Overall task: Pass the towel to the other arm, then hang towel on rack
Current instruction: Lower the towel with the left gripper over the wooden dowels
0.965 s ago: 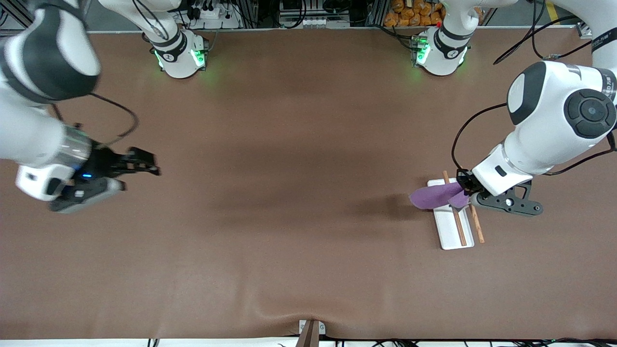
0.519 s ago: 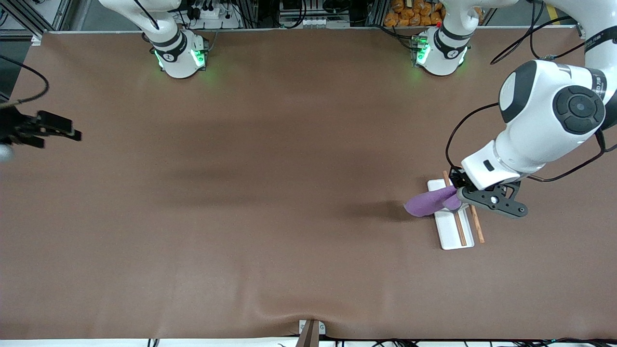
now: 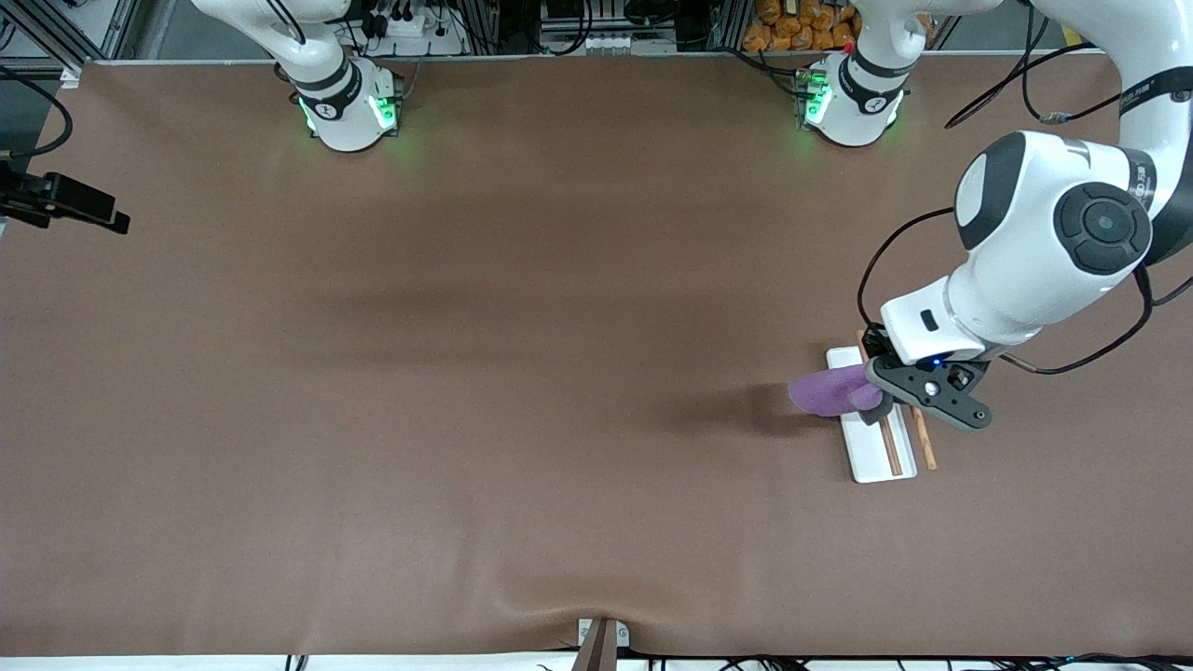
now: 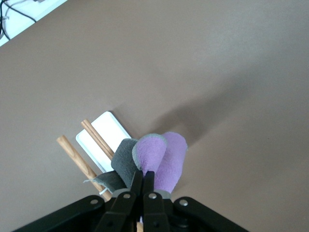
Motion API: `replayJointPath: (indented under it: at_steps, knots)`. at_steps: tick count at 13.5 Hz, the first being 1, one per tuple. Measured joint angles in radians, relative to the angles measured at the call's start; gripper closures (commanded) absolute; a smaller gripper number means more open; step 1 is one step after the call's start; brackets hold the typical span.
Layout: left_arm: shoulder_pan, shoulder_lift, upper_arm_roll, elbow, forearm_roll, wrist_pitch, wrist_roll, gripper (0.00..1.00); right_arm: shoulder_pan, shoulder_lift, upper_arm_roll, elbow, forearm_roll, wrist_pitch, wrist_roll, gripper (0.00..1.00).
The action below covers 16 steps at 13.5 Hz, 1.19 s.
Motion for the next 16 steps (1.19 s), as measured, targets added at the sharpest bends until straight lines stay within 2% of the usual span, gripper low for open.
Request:
replayJointPath:
  at_steps: [8, 16]
  knots:
    - [-0.072, 0.007, -0.005, 0.001, 0.096, 0.048, 0.01, 1.0, -0.007, -0.013, 0.0, -0.002, -0.018, -0.017, 0.019, 0.0]
    - [-0.047, 0.044, 0.01, -0.002, 0.108, 0.063, 0.048, 1.0, -0.011, -0.024, 0.001, -0.002, -0.019, 0.046, 0.02, 0.0]
